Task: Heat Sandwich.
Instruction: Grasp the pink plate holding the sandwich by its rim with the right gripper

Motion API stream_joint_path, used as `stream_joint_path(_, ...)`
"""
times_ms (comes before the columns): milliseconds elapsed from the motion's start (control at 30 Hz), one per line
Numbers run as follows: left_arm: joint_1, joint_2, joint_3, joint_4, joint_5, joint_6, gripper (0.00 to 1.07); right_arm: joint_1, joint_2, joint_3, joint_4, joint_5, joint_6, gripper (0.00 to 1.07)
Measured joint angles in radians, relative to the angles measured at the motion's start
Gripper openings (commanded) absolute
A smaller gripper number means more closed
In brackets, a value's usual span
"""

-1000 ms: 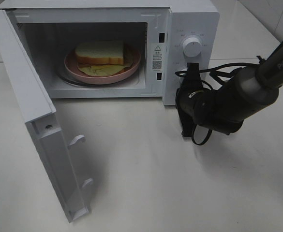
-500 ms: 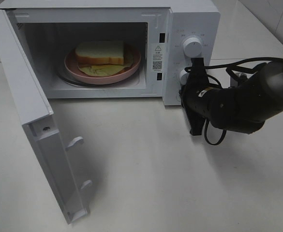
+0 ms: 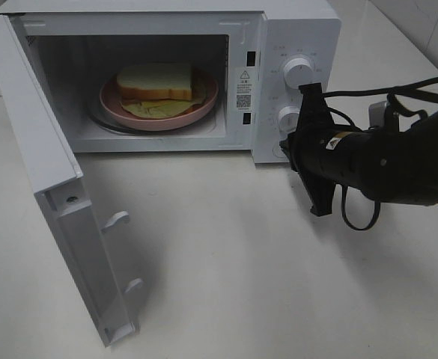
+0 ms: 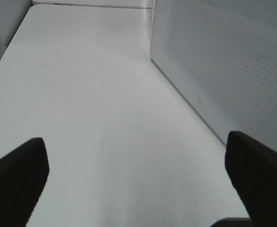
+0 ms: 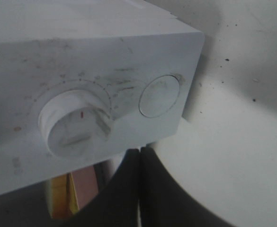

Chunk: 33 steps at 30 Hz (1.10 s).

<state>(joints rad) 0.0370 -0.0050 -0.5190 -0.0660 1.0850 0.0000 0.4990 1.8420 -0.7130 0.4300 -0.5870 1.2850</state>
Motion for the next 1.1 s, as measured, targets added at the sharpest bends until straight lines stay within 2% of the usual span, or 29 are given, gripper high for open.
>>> stream_joint_path(733,0.0,0.0,0.0,0.0,0.0,0.0,0.96,0.0,-0.336,0.008,-0.008,0.645,-0.756,0.01)
stream_joint_path(1100,0.0,0.0,0.0,0.0,0.0,0.0,0.96,0.0,-0.393,0.008,-0.008,0.877,-1.068,0.04)
